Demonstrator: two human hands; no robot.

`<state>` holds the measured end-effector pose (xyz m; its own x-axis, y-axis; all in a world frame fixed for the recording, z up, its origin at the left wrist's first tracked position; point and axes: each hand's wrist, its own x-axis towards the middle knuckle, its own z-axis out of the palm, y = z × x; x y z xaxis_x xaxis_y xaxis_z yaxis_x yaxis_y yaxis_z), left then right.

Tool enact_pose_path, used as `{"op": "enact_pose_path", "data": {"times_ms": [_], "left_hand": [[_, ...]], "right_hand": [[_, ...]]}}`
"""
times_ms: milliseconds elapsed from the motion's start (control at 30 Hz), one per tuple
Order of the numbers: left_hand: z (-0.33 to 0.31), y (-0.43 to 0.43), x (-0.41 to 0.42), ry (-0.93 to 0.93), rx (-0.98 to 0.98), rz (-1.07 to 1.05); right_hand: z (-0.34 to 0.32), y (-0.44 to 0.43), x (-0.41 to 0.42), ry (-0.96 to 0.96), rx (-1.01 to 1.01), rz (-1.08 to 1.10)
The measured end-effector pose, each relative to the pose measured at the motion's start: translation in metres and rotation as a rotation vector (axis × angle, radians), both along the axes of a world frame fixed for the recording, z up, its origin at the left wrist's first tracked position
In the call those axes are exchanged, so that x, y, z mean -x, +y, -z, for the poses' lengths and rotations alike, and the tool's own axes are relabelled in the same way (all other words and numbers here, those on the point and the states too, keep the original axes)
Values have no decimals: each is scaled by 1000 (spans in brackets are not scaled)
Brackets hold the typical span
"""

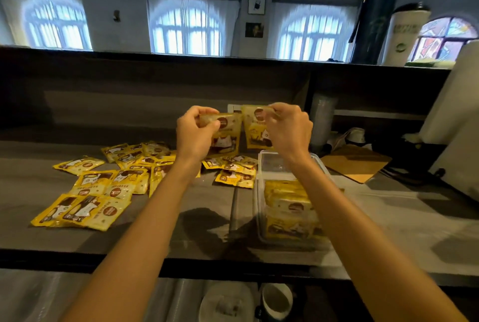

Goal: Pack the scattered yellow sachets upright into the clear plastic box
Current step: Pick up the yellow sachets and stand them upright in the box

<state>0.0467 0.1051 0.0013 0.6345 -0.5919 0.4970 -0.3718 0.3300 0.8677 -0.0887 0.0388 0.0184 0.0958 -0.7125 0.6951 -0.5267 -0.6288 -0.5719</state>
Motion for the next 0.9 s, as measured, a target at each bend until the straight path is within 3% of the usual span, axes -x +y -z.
{"op": "enact_pose_path", "data": {"times_ms": [267,567,767,900], "left_hand": [[10,-33,60,49,-23,266],[37,-36,75,-50,-240,453],[43,-30,72,-331,-438,545],[37,-30,71,-519,-575,568]], "right_hand": [[12,-22,72,-114,-140,85],[49,-30,111,147,-317,22],[54,-34,116,121,-438,-161],[57,-35,122,290,-498,-283]]}}
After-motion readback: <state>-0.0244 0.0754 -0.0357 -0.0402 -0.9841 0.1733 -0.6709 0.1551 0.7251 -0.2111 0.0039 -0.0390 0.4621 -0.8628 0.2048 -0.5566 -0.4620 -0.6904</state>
